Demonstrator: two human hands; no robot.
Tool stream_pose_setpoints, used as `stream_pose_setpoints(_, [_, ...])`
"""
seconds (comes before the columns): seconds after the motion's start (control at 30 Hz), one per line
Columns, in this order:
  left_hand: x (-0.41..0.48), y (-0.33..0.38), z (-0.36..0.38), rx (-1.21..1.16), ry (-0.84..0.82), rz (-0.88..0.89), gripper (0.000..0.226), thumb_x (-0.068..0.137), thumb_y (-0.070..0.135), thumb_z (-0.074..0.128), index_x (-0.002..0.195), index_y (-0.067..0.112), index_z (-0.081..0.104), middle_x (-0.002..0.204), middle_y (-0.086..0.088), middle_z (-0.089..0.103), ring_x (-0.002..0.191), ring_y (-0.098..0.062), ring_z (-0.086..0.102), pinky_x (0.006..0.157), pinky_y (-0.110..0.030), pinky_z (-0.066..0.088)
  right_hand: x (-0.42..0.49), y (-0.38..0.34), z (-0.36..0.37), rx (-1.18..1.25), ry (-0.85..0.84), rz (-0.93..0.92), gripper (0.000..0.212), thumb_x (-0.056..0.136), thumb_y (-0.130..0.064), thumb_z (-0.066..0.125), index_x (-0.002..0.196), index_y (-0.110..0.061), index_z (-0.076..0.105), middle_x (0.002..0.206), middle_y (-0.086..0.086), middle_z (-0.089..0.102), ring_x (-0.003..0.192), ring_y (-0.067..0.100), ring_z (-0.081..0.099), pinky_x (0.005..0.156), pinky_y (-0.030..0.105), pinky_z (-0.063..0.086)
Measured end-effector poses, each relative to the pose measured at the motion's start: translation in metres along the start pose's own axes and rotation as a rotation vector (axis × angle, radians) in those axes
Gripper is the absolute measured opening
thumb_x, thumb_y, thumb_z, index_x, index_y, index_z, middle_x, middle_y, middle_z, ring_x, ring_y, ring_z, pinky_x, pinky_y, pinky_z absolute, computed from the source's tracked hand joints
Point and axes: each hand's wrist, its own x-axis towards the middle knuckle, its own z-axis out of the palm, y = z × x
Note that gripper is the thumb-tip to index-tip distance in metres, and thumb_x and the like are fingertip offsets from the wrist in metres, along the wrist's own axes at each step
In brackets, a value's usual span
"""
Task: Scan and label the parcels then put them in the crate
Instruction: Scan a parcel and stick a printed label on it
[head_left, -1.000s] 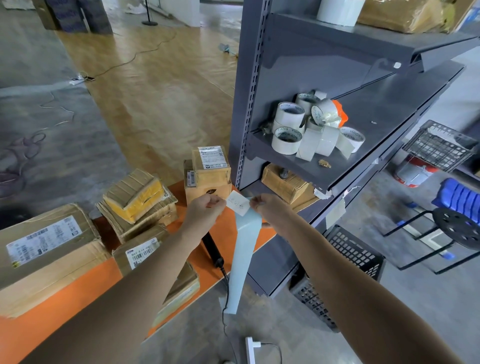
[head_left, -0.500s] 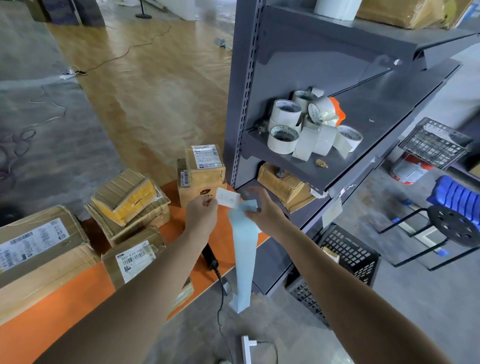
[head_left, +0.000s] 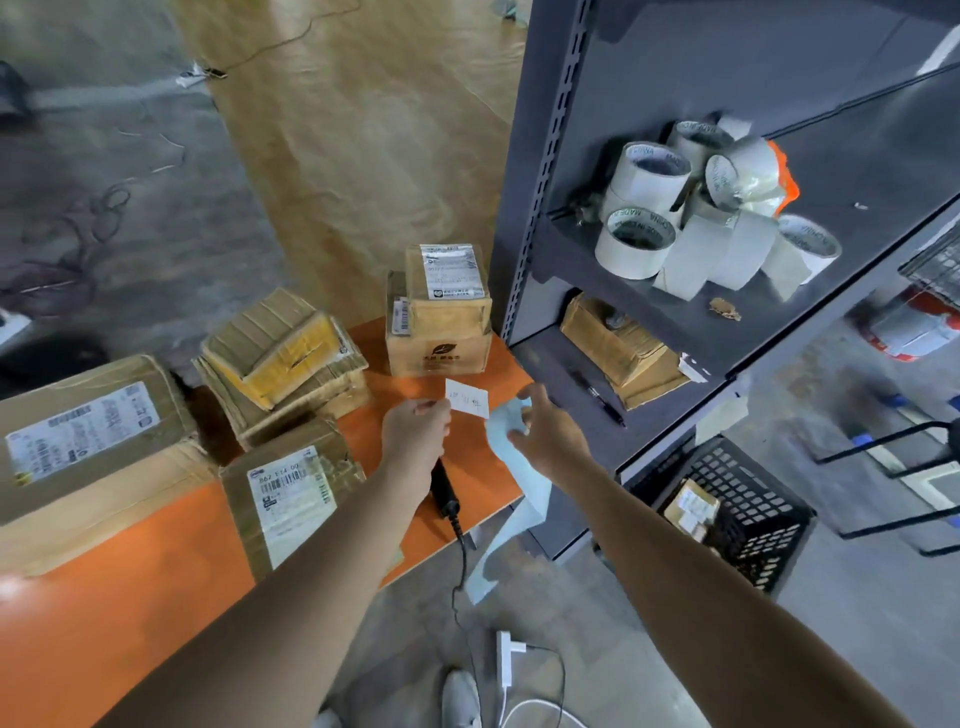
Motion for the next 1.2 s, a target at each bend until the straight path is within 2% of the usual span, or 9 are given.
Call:
stream_pose_setpoints(0.1, [0.008, -0.008, -0.001, -0.010, 0.036, -0.046, 0.015, 0.094, 0.020, 0.058, 0.099, 0.008, 0.067, 0.088, -0.005, 0.066, 0.073, -0.013, 0.058, 0.062, -0.025, 0.045, 0.011, 0.002, 0.021, -0.105, -0.020, -0.031, 0.043, 0.092, -0.020, 0.061, 0.125, -0.023, 0.035, 0.111, 0.005, 0.067, 0.087, 0.030, 0.065, 0.054, 0.029, 0.040])
stream_pose_setpoints(0.27, [0.013, -0.017, -0.008, -0.051, 0.075, -0.101, 0.010, 0.095, 0.020, 0.058, 0.091, 0.013, 0.065, 0.090, -0.004, 0.065, 0.078, -0.014, 0.058, 0.067, -0.027, 0.046, 0.020, 0.003, 0.046, -0.160, 0.030, -0.096, 0.037, 0.087, -0.021, 0.065, 0.108, -0.023, 0.034, 0.096, 0.005, 0.070, 0.084, 0.030, 0.064, 0.088, 0.036, 0.044])
stream_pose_setpoints(0.47, [0.012, -0.018, -0.015, -0.092, 0.086, -0.137, 0.010, 0.096, 0.018, 0.058, 0.088, 0.016, 0.063, 0.089, 0.000, 0.064, 0.081, -0.012, 0.058, 0.070, -0.029, 0.045, 0.024, 0.003, 0.053, -0.211, -0.003, -0.115, 0.050, 0.082, -0.037, 0.074, 0.115, -0.021, 0.041, 0.106, 0.002, 0.066, 0.104, 0.025, 0.059, 0.094, 0.038, 0.035])
stream_pose_setpoints(0.63, [0.008, -0.016, -0.025, -0.119, 0.119, -0.142, 0.009, 0.095, 0.020, 0.061, 0.085, 0.018, 0.062, 0.094, -0.001, 0.067, 0.090, -0.015, 0.062, 0.077, -0.032, 0.047, 0.022, -0.008, 0.040, 0.021, 0.037, -0.112, 0.038, 0.088, -0.043, 0.067, 0.115, -0.017, 0.056, 0.109, 0.001, 0.061, 0.106, 0.021, 0.052, 0.090, 0.036, 0.044])
stream_pose_setpoints(0.7, [0.004, -0.014, -0.029, -0.137, 0.130, -0.141, 0.008, 0.094, 0.021, 0.062, 0.087, 0.017, 0.062, 0.095, -0.002, 0.067, 0.090, -0.015, 0.063, 0.074, -0.031, 0.047, 0.019, -0.021, 0.035, 0.128, 0.034, -0.119, 0.029, 0.096, -0.040, 0.057, 0.108, -0.014, 0.062, 0.101, 0.000, 0.061, 0.098, 0.019, 0.054, 0.079, 0.032, 0.044])
stream_pose_setpoints(0.77, [0.000, -0.012, -0.035, -0.156, 0.140, -0.139, 0.007, 0.093, 0.021, 0.063, 0.088, 0.017, 0.062, 0.093, -0.001, 0.068, 0.087, -0.014, 0.063, 0.070, -0.029, 0.046, 0.014, -0.039, 0.028, 0.316, -0.042, -0.080, 0.029, 0.100, -0.039, 0.048, 0.095, -0.015, 0.063, 0.088, -0.002, 0.062, 0.085, 0.019, 0.058, 0.068, 0.032, 0.046])
stream_pose_setpoints(0.9, [-0.009, -0.010, -0.055, -0.164, 0.146, -0.114, 0.007, 0.093, 0.023, 0.064, 0.089, 0.017, 0.062, 0.088, 0.001, 0.067, 0.080, -0.011, 0.062, 0.064, -0.027, 0.044, 0.000, -0.073, 0.023, 0.706, -0.184, 0.008, 0.026, 0.101, -0.032, 0.051, 0.098, -0.013, 0.067, 0.083, -0.004, 0.067, 0.071, 0.012, 0.061, 0.071, 0.028, 0.054])
stream_pose_setpoints(1.03, [-0.024, -0.008, -0.089, -0.178, 0.130, -0.083, 0.009, 0.093, 0.020, 0.063, 0.086, 0.014, 0.064, 0.083, -0.002, 0.065, 0.071, -0.011, 0.059, 0.063, -0.025, 0.043, -0.017, -0.103, 0.026, 0.727, -0.205, -0.012, 0.010, 0.096, -0.021, 0.060, 0.089, -0.014, 0.064, 0.080, 0.000, 0.068, 0.069, 0.012, 0.062, 0.076, 0.032, 0.057])
stream_pose_setpoints(1.2, [-0.039, -0.015, -0.135, -0.165, 0.148, -0.022, 0.009, 0.093, 0.013, 0.061, 0.090, 0.008, 0.068, 0.077, -0.005, 0.063, 0.064, -0.014, 0.054, 0.058, -0.028, 0.037, -0.042, -0.143, 0.034, 0.705, -0.262, -0.055, 0.016, 0.096, -0.017, 0.060, 0.080, -0.017, 0.063, 0.083, 0.011, 0.066, 0.073, 0.017, 0.060, 0.080, 0.037, 0.056])
